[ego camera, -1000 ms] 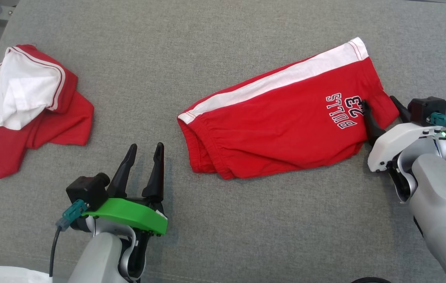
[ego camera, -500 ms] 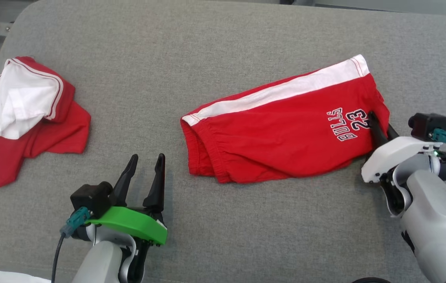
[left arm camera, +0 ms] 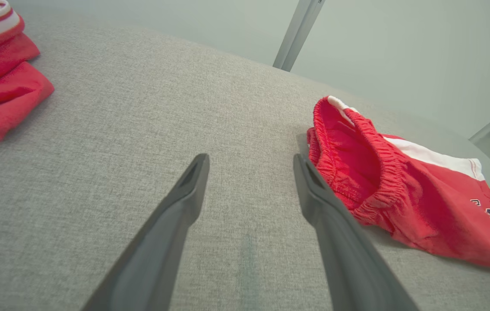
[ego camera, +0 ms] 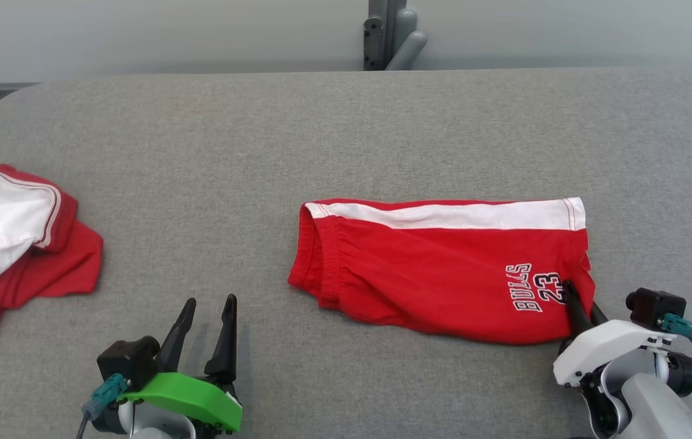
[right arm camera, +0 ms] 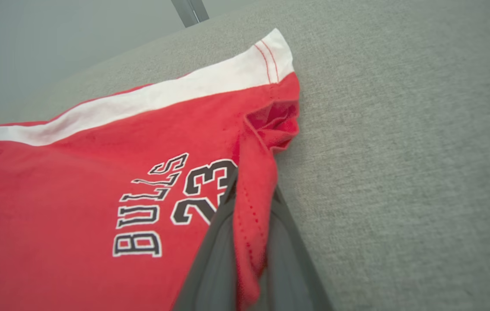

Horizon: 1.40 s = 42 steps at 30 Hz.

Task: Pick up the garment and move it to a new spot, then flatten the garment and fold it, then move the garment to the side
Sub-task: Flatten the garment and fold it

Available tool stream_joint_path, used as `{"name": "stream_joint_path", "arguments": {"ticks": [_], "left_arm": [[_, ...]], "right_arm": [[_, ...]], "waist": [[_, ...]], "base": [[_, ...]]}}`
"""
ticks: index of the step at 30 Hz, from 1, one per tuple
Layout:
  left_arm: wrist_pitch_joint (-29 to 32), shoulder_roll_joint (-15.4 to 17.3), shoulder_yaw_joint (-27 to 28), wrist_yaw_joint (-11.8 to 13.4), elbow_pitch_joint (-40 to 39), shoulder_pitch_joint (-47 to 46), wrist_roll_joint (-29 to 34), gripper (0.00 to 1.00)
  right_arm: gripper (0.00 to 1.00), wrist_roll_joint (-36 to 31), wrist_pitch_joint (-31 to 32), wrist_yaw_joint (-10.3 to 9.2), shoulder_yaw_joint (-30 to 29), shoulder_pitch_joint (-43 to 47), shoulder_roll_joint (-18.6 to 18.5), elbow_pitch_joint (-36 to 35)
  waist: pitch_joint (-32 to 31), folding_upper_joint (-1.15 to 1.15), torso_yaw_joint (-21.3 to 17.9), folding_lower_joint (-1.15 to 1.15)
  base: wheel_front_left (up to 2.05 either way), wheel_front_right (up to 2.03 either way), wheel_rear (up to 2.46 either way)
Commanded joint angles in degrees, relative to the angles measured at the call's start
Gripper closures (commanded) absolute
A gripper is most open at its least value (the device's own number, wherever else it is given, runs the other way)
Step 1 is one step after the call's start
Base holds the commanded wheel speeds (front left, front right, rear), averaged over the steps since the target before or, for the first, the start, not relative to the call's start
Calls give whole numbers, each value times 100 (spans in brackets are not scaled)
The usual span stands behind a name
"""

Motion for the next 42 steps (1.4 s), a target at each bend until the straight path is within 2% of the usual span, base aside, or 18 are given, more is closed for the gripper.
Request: {"name": "stream_joint_path", "arguments": {"ticks": [1,6,10,13,18,24,29,30,31,38,42], "left_arm": [[0,14,29,12,-18,128,52,0],[0,-4,26,12,-53,207,76,0],[0,-11,-8,12,-38,206,54,0],[0,-18,-55,12,-6,186,38,0],[0,-39,-101,12,24,177,-10,0],[0,-55,-152,12,-5,175,-58,0],[0,-25,-259,12,-56,81,-69,0],[0,-25,-255,12,-61,77,-76,0],[0,-27,-252,12,-65,76,-77,0],[0,10,-37,12,-45,239,-10,0],[0,-4,188,12,-64,294,120,0]], "right_arm": [[100,-72,-3,-8,-74,132,-3,-58],[100,-387,-3,-8,-338,164,29,-526],[100,-623,-3,-7,-117,3,107,-1129],[100,-662,-3,-6,332,-85,166,-1490],[100,-594,-3,-5,1428,-264,257,-1782],[100,-393,-3,-5,2638,-501,336,-1536],[100,-307,-3,-5,3128,-669,387,-1184],[70,-273,-4,-5,3173,-707,410,-1127],[0,-232,-4,-5,3230,-732,440,-1085],[0,99,-3,-5,3392,-680,437,-1459],[0,-27,-3,-5,2939,-461,206,-1677]], "waist": [[-277,0,-346,0],[-252,0,-401,0],[-246,0,-350,0],[-264,0,-252,0],[-304,0,-18,0],[-279,0,261,0],[-260,0,415,0],[-258,0,431,0],[-257,0,440,0],[-356,0,254,0],[-447,0,33,0]], "base": [[0,0,0],[0,0,0],[0,0,0],[0,0,0],[0,0,0],[0,0,0],[0,0,0],[0,0,0],[0,0,0],[0,0,0],[0,0,0]]}}
